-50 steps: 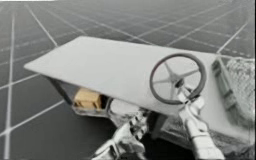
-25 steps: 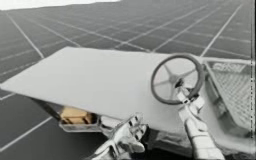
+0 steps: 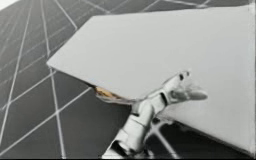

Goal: Pick up and drop off the object

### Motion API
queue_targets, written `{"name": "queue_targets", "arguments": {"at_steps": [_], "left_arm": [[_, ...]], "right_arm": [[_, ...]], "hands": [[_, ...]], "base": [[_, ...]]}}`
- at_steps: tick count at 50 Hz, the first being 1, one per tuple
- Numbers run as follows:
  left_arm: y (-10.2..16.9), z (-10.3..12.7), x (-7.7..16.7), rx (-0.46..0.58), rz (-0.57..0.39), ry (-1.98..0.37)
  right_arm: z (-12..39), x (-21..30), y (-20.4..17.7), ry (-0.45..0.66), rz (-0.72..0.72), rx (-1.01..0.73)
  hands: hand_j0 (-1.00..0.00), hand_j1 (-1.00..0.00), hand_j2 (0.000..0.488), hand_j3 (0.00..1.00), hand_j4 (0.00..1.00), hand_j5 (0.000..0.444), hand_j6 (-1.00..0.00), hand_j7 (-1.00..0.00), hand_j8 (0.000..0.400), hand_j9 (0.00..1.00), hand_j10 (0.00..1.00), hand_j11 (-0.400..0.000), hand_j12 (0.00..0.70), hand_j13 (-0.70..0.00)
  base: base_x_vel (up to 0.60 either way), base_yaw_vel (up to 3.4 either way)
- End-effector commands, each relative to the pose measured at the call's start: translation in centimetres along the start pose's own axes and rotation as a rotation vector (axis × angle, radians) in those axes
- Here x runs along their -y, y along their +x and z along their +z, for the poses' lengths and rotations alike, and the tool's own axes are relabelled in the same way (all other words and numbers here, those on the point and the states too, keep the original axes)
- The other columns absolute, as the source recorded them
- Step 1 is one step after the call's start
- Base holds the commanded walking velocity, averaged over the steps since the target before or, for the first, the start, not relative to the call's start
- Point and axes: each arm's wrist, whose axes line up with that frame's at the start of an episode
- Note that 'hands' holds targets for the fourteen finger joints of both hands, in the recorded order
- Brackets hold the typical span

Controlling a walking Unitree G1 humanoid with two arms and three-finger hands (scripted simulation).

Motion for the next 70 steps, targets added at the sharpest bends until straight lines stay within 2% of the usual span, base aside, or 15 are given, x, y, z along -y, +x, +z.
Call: {"name": "queue_targets", "arguments": {"at_steps": [1,11,20,21,22,23,24,25,26,27,36,44,52,63,70], "left_arm": [[2.8,-1.0,4.9,-0.043,-0.131,0.113],[0.0,-2.5,5.8,-0.013,-0.091,0.153],[-2.1,-3.0,3.6,-0.016,0.07,0.015],[-1.7,-2.6,3.5,0.018,0.072,0.009],[-1.7,-3.1,3.6,0.015,0.083,-0.009],[-2.3,-3.0,3.6,0.018,0.091,-0.021],[-2.3,-2.3,3.4,0.025,0.096,-0.005],[-2.8,-3.0,4.1,0.047,0.101,-0.002],[-2.2,-2.4,4.3,0.057,0.106,0.004],[-2.4,-3.3,4.9,0.062,0.108,-0.005],[-0.1,-4.2,7.4,0.015,-0.01,0.011],[-3.3,-1.6,9.7,0.414,0.099,0.134],[-9.0,0.4,7.3,0.657,0.161,0.09],[-5.2,-2.7,7.7,0.796,0.223,0.275],[-6.6,-1.7,3.5,0.828,0.414,0.321]], "right_arm": [[11.3,12.7,10.3,0.105,-0.255,0.128],[10.2,14.8,9.5,0.151,-0.226,0.094],[-0.5,12.9,11.2,0.028,-0.28,-0.129],[-1.5,13.1,11.7,-0.003,-0.292,-0.146],[-1.6,12.2,12.5,-0.025,-0.274,-0.169],[-1.4,11.6,11.1,-0.044,-0.256,-0.168],[-1.6,10.8,12.3,-0.049,-0.247,-0.17],[-2.7,10.8,12.6,-0.052,-0.258,-0.182],[-1.8,10.4,12.7,-0.068,-0.238,-0.197],[-2.3,10.7,12.8,-0.054,-0.253,-0.21],[-1.1,17.4,8.2,-0.186,-0.177,-0.192],[1.3,13.6,-10.1,-0.392,0.338,0.225],[-2.1,3.2,-22.9,-0.386,0.827,0.389],[-8.4,6.6,-22.9,-0.359,0.729,0.315],[-10.7,10.0,-20.4,-0.363,0.686,0.272]], "hands": [[0.0,0.0,0.0,1.0,1.0,0.0,0.0,0.0,0.0,1.0,1.0,-0.4,0.0,-0.7],[0.0,0.0,0.0,1.0,1.0,0.0,0.0,0.0,0.0,1.0,1.0,-0.4,0.0,-0.7],[0.0,0.0,0.0,1.0,1.0,0.0,0.0,0.0,0.0,1.0,1.0,-0.4,0.0,-0.7],[0.0,0.0,0.0,0.93,1.0,0.034,0.0,0.0,0.0,1.0,1.0,-0.4,0.0,-0.7],[0.0,0.0,0.0,0.21,0.98,0.383,0.0,0.0,0.0,1.0,1.0,-0.4,0.0,-0.7],[0.0,0.0,0.0,0.0,0.19,0.095,0.0,0.0,0.0,1.0,1.0,-0.4,0.0,-0.7],[0.0,0.0,0.0,0.0,0.0,0.0,0.0,0.0,0.0,0.93,1.0,-0.4,0.0,-0.7],[0.0,0.0,0.0,0.0,0.0,0.0,0.0,0.0,0.0,0.21,0.98,-0.391,0.0,-0.684],[0.0,0.0,0.0,0.0,0.0,0.0,0.0,0.0,0.0,0.0,0.19,-0.076,0.0,-0.133],[0.0,0.0,0.0,0.0,0.0,0.0,0.0,0.0,0.0,0.0,0.0,0.0,0.0,0.0],[0.0,0.0,0.0,0.0,0.0,0.0,0.0,0.0,0.0,0.0,0.0,0.0,0.0,0.0],[0.0,0.0,0.0,0.0,0.0,0.0,0.0,0.0,0.0,0.0,0.0,0.0,0.0,0.0],[0.0,0.0,0.0,0.0,0.0,0.0,0.0,0.0,0.0,0.0,0.0,0.0,0.0,0.0],[0.0,0.0,0.0,0.0,0.0,0.0,0.0,0.0,0.0,0.0,0.0,0.0,0.0,0.0],[0.0,0.0,0.0,0.0,0.0,0.0,0.0,0.0,0.0,0.0,0.0,0.0,0.0,0.0]], "base": [[0.0,-0.51],[0.0,-0.53],[0.0,-0.23],[0.0,-0.12],[0.0,-0.09],[0.0,-0.07],[0.0,-0.05],[0.0,-0.02],[0.0,0.0],[0.0,0.01],[0.0,-0.03],[0.0,-0.13],[0.0,-0.01],[0.0,-0.01],[0.0,-0.12]]}}
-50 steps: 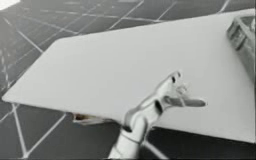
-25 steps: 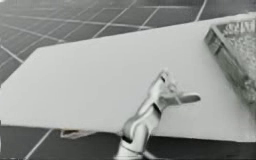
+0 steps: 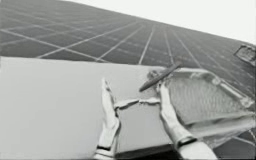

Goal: Pick up and drop off the object

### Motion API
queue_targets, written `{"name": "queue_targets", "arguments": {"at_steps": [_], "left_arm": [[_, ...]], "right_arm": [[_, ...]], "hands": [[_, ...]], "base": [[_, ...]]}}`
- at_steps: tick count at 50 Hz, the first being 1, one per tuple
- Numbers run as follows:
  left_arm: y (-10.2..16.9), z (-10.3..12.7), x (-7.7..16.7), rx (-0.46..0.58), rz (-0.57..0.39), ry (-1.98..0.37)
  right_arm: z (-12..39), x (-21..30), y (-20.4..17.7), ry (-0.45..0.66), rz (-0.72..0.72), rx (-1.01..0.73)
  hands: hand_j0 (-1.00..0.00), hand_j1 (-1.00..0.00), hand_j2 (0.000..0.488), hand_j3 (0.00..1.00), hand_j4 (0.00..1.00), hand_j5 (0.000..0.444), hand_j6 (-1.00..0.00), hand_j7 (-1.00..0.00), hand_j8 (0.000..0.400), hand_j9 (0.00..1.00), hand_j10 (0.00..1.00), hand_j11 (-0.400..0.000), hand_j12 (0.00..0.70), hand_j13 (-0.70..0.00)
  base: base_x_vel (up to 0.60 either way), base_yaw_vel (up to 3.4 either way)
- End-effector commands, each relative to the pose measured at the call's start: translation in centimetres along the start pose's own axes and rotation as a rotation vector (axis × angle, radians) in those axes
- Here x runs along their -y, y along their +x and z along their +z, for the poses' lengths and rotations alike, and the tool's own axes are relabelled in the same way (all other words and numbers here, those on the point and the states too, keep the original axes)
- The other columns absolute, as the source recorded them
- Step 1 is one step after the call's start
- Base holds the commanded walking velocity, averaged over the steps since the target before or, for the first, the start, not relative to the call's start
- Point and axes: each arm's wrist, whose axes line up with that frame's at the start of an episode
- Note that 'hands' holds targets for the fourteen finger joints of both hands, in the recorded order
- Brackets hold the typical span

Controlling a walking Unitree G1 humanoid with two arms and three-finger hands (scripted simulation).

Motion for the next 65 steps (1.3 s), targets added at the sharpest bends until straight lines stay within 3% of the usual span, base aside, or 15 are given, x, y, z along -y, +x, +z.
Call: {"name": "queue_targets", "arguments": {"at_steps": [1,16,18,21,30,32,41,44,46,56,57,60,61,62,65], "left_arm": [[-0.4,0.6,-3.0,0.021,0.106,0.066],[-2.7,-0.7,-4.6,-0.012,0.172,0.089],[-2.2,0.0,-3.5,0.01,0.179,0.108],[-1.4,-0.6,-4.7,0.007,0.174,0.113],[-0.2,-0.1,-1.6,0.037,0.045,0.12],[0.0,-0.2,-0.8,0.049,0.065,0.122],[-2.1,0.3,-3.6,0.02,0.148,0.077],[-3.6,-0.4,-3.2,0.014,0.144,0.089],[-2.3,-0.1,-2.0,-0.004,0.116,0.094],[-2.3,-1.2,-0.7,-0.018,0.077,0.074],[-2.7,-2.5,-1.2,-0.046,0.084,0.084],[-3.8,-2.5,-1.4,-0.039,0.068,0.088],[-2.8,-2.2,-1.4,-0.03,0.071,0.067],[-4.5,-2.0,-2.2,-0.025,0.084,0.079],[-4.8,-2.2,-2.2,-0.007,0.127,0.066]], "right_arm": [[-2.0,3.5,-1.4,-0.01,-0.093,-0.015],[-3.2,5.6,-3.7,-0.089,-0.097,-0.018],[-2.8,6.0,-3.4,-0.066,-0.093,-0.027],[-2.6,4.8,-3.5,-0.066,-0.08,-0.025],[-3.0,5.6,-4.1,-0.028,-0.053,0.01],[-2.8,6.4,-3.2,-0.014,-0.079,0.008],[-2.2,4.0,-5.3,-0.036,-0.078,-0.021],[-1.9,3.8,-5.5,-0.04,-0.082,-0.016],[-2.5,4.4,-5.0,-0.04,-0.087,-0.031],[-3.0,5.7,-5.2,-0.045,-0.095,-0.054],[-3.5,5.0,-5.5,-0.029,-0.086,-0.062],[-3.1,5.6,-6.2,-0.053,-0.132,-0.061],[-3.1,6.2,-6.5,-0.059,-0.132,-0.056],[-2.9,5.7,-6.8,-0.049,-0.129,-0.051],[-2.3,3.9,-7.2,-0.046,-0.049,-0.044]], "hands": [[0.0,0.0,0.0,0.0,0.0,0.0,0.0,0.0,0.0,0.0,0.0,0.0,0.0,0.0],[0.0,0.0,0.0,0.0,0.0,0.0,0.0,0.0,0.0,0.0,0.0,0.0,0.0,0.0],[0.0,0.0,0.0,0.0,0.0,0.0,0.0,0.0,0.0,0.0,0.0,0.0,0.0,0.0],[0.0,0.0,0.0,0.0,0.0,0.0,0.0,0.0,0.0,0.0,0.0,0.0,0.0,0.0],[0.0,0.0,0.0,0.0,0.0,0.0,0.0,0.0,0.0,0.0,0.0,0.0,0.0,0.0],[0.0,0.0,0.0,0.0,0.0,0.0,0.0,0.0,0.0,0.0,0.0,0.0,0.0,0.0],[0.0,0.0,0.0,0.0,0.0,0.0,0.0,0.0,0.0,0.0,0.0,0.0,0.0,0.0],[0.0,0.0,0.0,0.0,0.0,0.0,0.0,0.0,0.0,0.0,0.0,0.0,0.0,0.0],[0.0,0.0,0.0,0.0,0.0,0.0,0.0,0.0,0.0,0.0,0.0,0.0,0.0,0.0],[0.0,0.0,0.0,0.0,0.0,0.0,0.0,0.0,0.0,0.0,0.0,0.0,0.0,0.0],[0.0,0.0,0.0,0.0,0.0,0.0,0.0,0.0,0.0,0.0,0.0,0.0,0.0,0.0],[0.0,0.0,0.0,0.0,0.0,0.0,0.0,0.0,0.0,0.0,0.0,0.0,0.0,0.0],[0.0,0.0,0.0,0.0,0.0,0.0,0.0,0.0,0.0,0.0,0.0,0.0,0.0,0.0],[0.0,0.0,0.0,0.0,0.0,0.0,0.0,0.0,0.0,0.0,0.0,0.0,0.0,0.0],[0.0,0.0,0.0,0.0,0.0,0.0,0.0,0.0,0.0,0.0,0.0,0.0,0.0,0.0]], "base": [[0.0,-0.1],[0.0,-0.1],[0.0,-0.07],[0.0,-0.06],[0.0,-0.07],[0.0,-0.09],[0.0,-0.06],[0.0,-0.04],[0.0,-0.05],[0.0,-0.07],[0.0,-0.09],[0.0,-0.09],[0.0,-0.09],[0.0,-0.09],[0.0,-0.08]]}}
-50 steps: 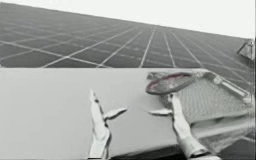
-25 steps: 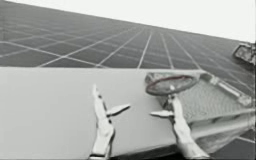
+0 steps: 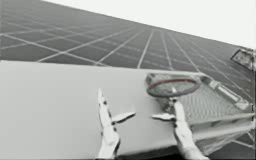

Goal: Pick up and drop off the object

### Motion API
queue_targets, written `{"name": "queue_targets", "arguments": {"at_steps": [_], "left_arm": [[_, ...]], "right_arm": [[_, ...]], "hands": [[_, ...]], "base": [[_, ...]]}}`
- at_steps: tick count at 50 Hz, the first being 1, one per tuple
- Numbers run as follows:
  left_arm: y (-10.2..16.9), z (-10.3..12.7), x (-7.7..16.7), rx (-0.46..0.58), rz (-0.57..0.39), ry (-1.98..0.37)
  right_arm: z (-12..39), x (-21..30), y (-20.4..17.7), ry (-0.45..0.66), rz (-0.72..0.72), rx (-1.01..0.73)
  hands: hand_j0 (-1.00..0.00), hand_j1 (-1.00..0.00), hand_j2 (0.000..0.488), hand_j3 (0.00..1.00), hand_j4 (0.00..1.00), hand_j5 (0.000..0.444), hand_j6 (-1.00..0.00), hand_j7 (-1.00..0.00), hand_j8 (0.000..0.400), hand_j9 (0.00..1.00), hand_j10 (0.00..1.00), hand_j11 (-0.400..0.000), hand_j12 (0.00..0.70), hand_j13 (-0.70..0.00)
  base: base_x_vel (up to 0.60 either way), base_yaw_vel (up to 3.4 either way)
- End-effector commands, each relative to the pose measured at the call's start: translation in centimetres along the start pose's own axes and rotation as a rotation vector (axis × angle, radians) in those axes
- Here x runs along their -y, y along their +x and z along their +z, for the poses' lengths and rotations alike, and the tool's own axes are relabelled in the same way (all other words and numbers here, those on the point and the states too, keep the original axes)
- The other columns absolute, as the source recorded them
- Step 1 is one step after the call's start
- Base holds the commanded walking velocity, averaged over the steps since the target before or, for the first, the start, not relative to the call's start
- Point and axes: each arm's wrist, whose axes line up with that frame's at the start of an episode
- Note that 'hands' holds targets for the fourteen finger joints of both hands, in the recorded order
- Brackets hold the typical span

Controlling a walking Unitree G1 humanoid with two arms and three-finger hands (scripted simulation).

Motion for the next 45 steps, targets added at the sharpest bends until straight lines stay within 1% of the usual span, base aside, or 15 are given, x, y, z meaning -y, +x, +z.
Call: {"name": "queue_targets", "arguments": {"at_steps": [1,20,23,24,26,29,30,31,38,39,40,41,42,43,45], "left_arm": [[-1.5,-0.8,-1.3,0.001,0.034,0.004],[-0.9,-2.5,-4.2,-0.058,0.111,0.037],[-1.4,-2.4,-4.3,-0.063,0.146,0.015],[-1.9,-2.9,-5.2,-0.068,0.132,0.029],[-1.6,-2.2,-4.2,-0.074,0.132,0.024],[-2.0,-2.5,-3.9,-0.069,0.102,0.017],[-1.3,-1.9,-3.7,-0.057,0.09,0.011],[-1.3,-1.7,-3.7,-0.07,0.072,0.019],[-2.1,-3.6,-3.6,-0.128,0.103,0.056],[-1.4,-3.7,-3.7,-0.128,0.115,0.048],[-1.0,-3.9,-4.0,-0.15,0.096,0.05],[-1.4,-4.2,-3.6,-0.13,0.1,0.047],[-1.2,-4.4,-4.0,-0.124,0.098,0.044],[-1.5,-4.1,-3.3,-0.124,0.071,0.044],[-1.4,-4.1,-3.2,-0.116,0.078,0.034]], "right_arm": [[-0.3,-0.9,-1.4,-0.002,0.064,-0.035],[3.9,-0.9,14.9,-0.769,0.248,-0.063],[3.8,-2.2,15.1,-0.816,0.379,-0.065],[4.0,-2.2,15.6,-0.825,0.391,-0.087],[4.6,-2.1,14.7,-0.819,0.383,-0.091],[4.1,-1.8,13.9,-0.777,0.348,-0.142],[4.5,-1.0,14.2,-0.754,0.32,-0.147],[4.3,-0.8,15.1,-0.719,0.299,-0.201],[-2.4,-3.1,20.2,-0.615,0.352,-0.429],[-3.0,-3.3,20.3,-0.607,0.367,-0.445],[-4.3,-4.4,20.0,-0.6,0.368,-0.461],[-3.9,-4.6,19.9,-0.604,0.38,-0.447],[-3.7,-5.0,19.6,-0.595,0.37,-0.438],[-2.4,-4.5,20.0,-0.591,0.355,-0.419],[-2.6,-4.5,20.5,-0.587,0.322,-0.397]], "hands": [[0.0,0.0,0.0,0.0,0.0,0.0,0.0,0.0,0.0,0.0,0.0,0.0,0.0,0.0],[0.0,0.0,0.0,0.0,0.0,0.0,0.0,0.0,0.0,0.0,0.0,0.0,0.0,0.0],[0.0,0.0,0.0,0.52,1.0,0.242,0.0,0.0,0.0,0.0,0.0,0.0,0.0,0.0],[0.0,0.0,0.0,0.97,1.0,0.017,0.0,0.0,0.0,0.0,0.09,-0.037,0.0,-0.065],[0.0,0.0,0.0,0.97,1.0,0.014,0.0,0.0,0.0,0.52,1.0,-0.4,0.0,-0.7],[0.0,0.0,0.0,0.0,0.0,0.0,0.0,0.0,0.0,0.97,1.0,-0.4,0.0,-0.7],[0.0,0.0,0.0,0.0,0.0,0.0,0.0,0.0,0.0,0.96,1.0,-0.4,0.0,-0.7],[0.0,0.0,0.0,0.0,0.0,0.0,0.0,0.0,0.0,0.0,0.13,-0.052,0.0,-0.09],[0.0,0.0,0.0,0.0,0.0,0.0,0.0,0.0,0.0,0.0,0.0,0.0,0.0,0.0],[0.0,0.0,0.0,0.08,0.31,0.114,0.0,0.0,0.0,0.0,0.0,0.0,0.0,0.0],[0.0,0.0,0.0,0.89,1.0,0.056,0.0,0.0,0.0,0.0,0.0,0.0,0.0,0.0],[0.0,0.0,0.0,0.97,1.0,0.015,0.0,0.0,0.0,0.0,0.0,0.0,0.0,0.0],[0.0,0.0,0.0,1.0,1.0,0.002,0.0,0.0,0.0,0.08,0.31,-0.123,0.0,-0.216],[0.0,0.0,0.0,1.0,1.0,0.0,0.0,0.0,0.0,0.89,1.0,-0.4,0.0,-0.7],[0.0,0.0,0.0,1.0,1.0,0.0,0.0,0.0,0.0,1.0,1.0,-0.4,0.0,-0.7]], "base": [[0.0,-0.07],[0.0,-0.05],[0.0,0.06],[0.0,0.07],[0.0,0.07],[0.0,0.05],[0.0,0.03],[0.0,0.03],[0.0,0.03],[0.0,0.06],[0.0,0.06],[0.0,0.06],[0.0,0.06],[0.0,0.06],[0.0,0.06]]}}
